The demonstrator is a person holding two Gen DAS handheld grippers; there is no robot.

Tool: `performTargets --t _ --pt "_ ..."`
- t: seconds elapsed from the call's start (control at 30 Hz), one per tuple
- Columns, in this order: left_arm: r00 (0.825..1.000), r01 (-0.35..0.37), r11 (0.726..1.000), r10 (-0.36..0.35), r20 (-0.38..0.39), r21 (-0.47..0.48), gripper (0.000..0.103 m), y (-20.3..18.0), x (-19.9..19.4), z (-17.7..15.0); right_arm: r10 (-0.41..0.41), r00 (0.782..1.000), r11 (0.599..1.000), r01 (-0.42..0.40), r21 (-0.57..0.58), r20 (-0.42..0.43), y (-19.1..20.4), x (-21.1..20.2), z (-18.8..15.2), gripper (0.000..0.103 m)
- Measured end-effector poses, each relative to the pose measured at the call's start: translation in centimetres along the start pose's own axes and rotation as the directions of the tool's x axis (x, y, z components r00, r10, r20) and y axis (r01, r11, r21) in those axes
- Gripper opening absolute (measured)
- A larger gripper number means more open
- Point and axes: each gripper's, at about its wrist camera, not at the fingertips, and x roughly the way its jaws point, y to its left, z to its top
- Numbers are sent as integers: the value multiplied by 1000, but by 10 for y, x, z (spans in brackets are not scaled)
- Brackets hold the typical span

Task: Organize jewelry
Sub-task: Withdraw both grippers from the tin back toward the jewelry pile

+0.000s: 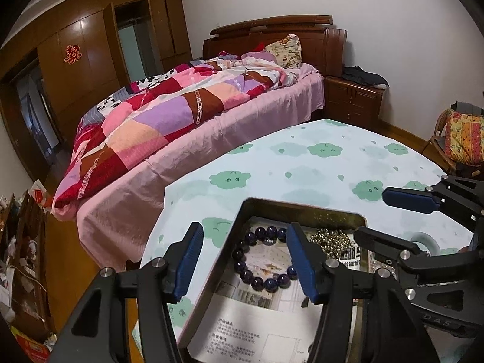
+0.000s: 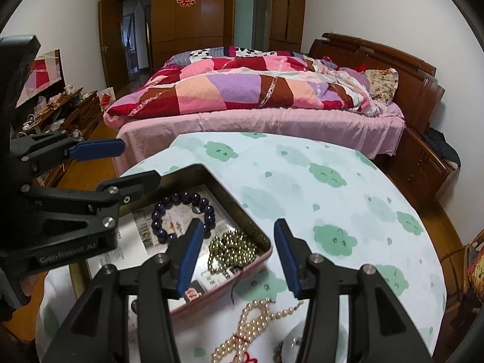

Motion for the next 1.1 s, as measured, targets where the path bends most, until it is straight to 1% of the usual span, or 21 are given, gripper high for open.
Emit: performTargets --t 0.1,0.27,0.4,0.6,0.77,1.1 --pt "1000 2 1000 -2 0 -9 58 -3 -6 -7 -3 1000 1000 3 -6 0 1 -7 -8 55" --pt "1000 -3 1000 3 0 1 58 -15 -16 -20 -5 1000 1000 5 1 -9 -4 -17 -23 57" --pt "1000 16 1000 -16 -5 1 58 -26 -22 -31 -11 1000 1000 12 20 -21 -12 -24 -39 60" --pt "999 46 999 -46 -16 8 58 -49 -31 -46 -24 998 999 27 46 -49 -23 -33 -63 61" --pt "997 73 997 -72 -29 32 58 -71 -36 -54 -33 997 998 37 58 -65 -31 -40 -80 64" --pt "996 88 993 -85 -39 81 58 -102 -45 -69 -55 995 995 61 80 -78 -44 -54 -108 66"
